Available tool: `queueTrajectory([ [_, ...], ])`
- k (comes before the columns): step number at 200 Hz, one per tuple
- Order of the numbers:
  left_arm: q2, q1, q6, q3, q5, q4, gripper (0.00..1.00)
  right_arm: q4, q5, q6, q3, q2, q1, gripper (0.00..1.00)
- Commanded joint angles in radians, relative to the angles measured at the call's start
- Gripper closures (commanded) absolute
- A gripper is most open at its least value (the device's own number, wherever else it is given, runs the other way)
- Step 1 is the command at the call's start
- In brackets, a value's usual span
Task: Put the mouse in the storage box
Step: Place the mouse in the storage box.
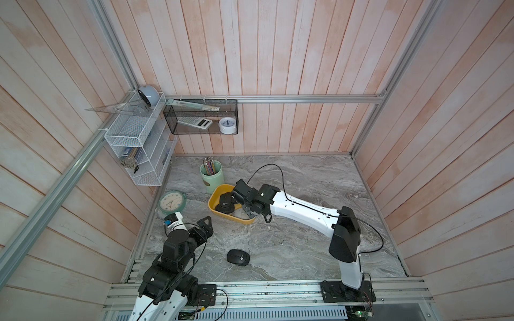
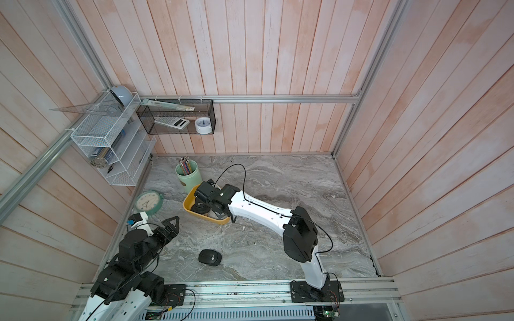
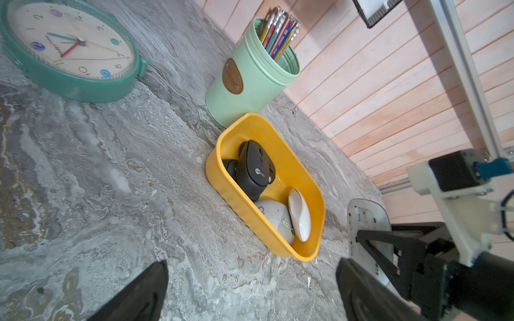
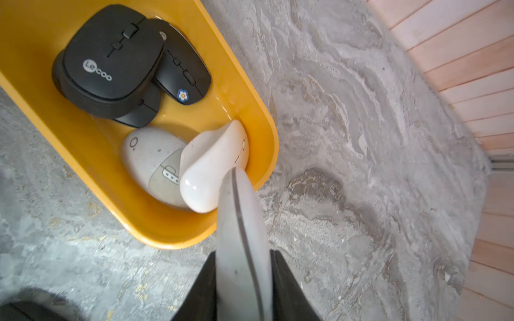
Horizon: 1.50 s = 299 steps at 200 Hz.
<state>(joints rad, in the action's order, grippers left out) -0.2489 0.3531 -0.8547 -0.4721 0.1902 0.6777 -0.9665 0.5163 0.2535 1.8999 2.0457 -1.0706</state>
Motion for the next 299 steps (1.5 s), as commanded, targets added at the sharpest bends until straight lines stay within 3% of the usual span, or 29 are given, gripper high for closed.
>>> queueTrajectory([
  [1,0.04,-0.005,-0.058,0.046,0.065,0.016,0.0,-0.013,0.069,-0.152,0.102,0.08,0.014,0.84],
  [55,0.101,-0.005,-0.079,0.092,0.119,0.002,0.0,-0.001,-0.006,-0.325,0.345,0.269,0.058,0.81],
  [91,0.129,-0.005,-0.058,0.089,0.164,0.054,0.0,-0.031,0.016,-0.434,0.499,0.402,0.067,0.8],
  [152,0.152,-0.005,-0.054,0.092,0.193,0.075,0.0,-0.006,0.031,-0.508,0.603,0.522,0.072,0.77],
  [191,0.136,-0.005,-0.047,0.085,0.183,0.08,0.0,0.034,0.116,-0.559,0.598,0.57,0.048,0.66],
  [210,0.119,-0.005,-0.053,0.074,0.179,0.091,0.0,0.026,0.115,-0.541,0.609,0.57,0.04,0.54],
  [237,0.106,-0.005,-0.079,0.054,0.186,0.118,0.0,0.001,0.057,-0.502,0.62,0.538,0.033,0.44],
  [272,0.024,-0.005,-0.11,0.013,0.168,0.15,0.0,-0.042,0.053,-0.418,0.618,0.452,0.039,0.38],
  [299,-0.123,-0.005,-0.131,-0.008,0.075,0.139,0.0,-0.072,0.022,-0.348,0.532,0.32,0.046,0.36],
])
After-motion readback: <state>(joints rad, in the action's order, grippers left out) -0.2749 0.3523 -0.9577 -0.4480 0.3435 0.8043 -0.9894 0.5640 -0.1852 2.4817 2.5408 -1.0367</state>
